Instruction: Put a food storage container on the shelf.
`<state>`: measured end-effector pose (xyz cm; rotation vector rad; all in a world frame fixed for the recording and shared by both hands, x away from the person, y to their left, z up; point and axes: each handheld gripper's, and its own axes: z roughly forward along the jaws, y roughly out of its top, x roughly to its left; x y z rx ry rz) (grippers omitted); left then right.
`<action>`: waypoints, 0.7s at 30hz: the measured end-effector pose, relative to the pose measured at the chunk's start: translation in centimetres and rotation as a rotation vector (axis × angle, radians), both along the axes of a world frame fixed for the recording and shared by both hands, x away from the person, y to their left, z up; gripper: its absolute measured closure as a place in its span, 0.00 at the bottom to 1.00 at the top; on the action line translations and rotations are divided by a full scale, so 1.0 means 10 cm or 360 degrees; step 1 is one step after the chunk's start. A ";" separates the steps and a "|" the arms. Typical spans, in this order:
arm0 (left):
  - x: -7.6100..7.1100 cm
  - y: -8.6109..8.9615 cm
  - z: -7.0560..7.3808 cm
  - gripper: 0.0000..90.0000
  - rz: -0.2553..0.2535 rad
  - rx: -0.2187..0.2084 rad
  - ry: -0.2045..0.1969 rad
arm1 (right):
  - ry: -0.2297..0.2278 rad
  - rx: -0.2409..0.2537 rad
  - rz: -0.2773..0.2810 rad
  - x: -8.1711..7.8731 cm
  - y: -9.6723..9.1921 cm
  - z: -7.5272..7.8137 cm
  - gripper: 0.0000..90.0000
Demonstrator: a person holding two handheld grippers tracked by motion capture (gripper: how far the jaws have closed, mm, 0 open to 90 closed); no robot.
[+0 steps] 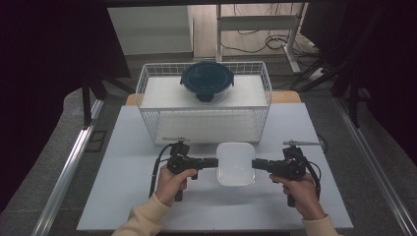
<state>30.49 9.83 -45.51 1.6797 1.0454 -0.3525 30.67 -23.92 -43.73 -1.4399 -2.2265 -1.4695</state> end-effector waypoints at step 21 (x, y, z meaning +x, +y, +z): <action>-0.12 0.05 0.23 0.91 -0.0008 0.0014 -0.0134 | -0.0132 0.0008 0.0020 -0.12 0.05 0.22 0.86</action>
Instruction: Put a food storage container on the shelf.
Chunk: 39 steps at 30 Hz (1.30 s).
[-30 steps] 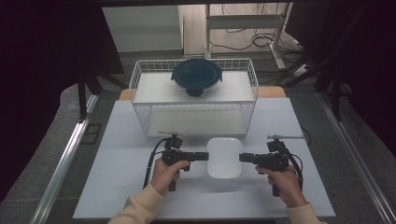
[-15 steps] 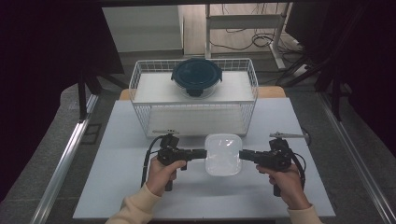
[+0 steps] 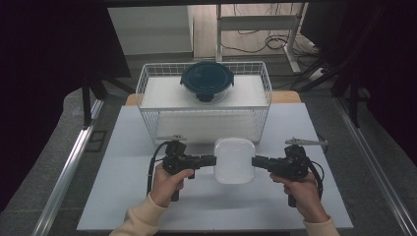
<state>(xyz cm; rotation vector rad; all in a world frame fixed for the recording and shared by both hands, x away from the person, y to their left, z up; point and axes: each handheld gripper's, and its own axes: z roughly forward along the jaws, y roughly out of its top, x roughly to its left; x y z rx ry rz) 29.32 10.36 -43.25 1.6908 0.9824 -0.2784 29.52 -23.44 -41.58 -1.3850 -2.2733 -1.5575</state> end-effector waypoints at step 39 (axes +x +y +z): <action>-0.10 0.22 0.26 0.91 0.0020 -0.0003 -0.0107 | -0.0117 -0.0011 0.0068 -0.01 0.19 0.24 0.86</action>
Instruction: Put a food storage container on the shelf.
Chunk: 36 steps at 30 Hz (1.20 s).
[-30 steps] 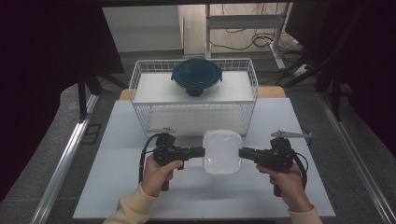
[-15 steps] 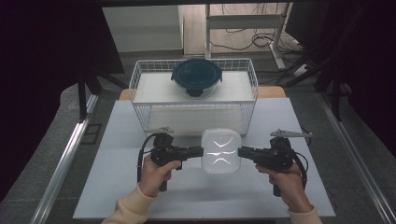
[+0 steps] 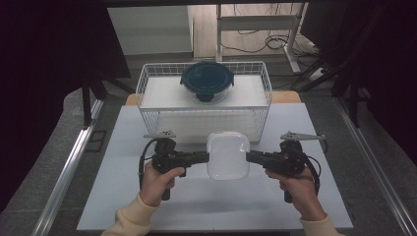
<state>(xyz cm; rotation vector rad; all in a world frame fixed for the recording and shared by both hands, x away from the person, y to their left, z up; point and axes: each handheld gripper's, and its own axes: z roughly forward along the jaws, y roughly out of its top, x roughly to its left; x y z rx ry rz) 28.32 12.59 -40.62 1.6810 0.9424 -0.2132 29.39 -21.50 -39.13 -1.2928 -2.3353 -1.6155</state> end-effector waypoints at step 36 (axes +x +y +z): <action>0.16 0.25 0.52 0.91 0.0059 0.0000 -0.0113 | -0.0147 -0.0041 0.0025 0.22 0.31 0.59 0.86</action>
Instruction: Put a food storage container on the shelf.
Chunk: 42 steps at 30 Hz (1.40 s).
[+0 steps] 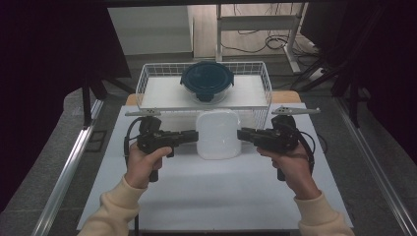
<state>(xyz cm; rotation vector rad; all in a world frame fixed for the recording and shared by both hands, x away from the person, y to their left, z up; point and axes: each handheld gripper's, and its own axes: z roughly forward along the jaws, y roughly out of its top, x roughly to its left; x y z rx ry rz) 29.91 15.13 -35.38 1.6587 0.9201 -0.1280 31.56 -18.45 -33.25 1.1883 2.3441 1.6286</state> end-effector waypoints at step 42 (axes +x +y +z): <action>0.54 0.28 1.10 0.91 0.0068 0.0059 -0.0184 | -0.0227 -0.0048 0.0010 0.53 0.33 1.11 0.86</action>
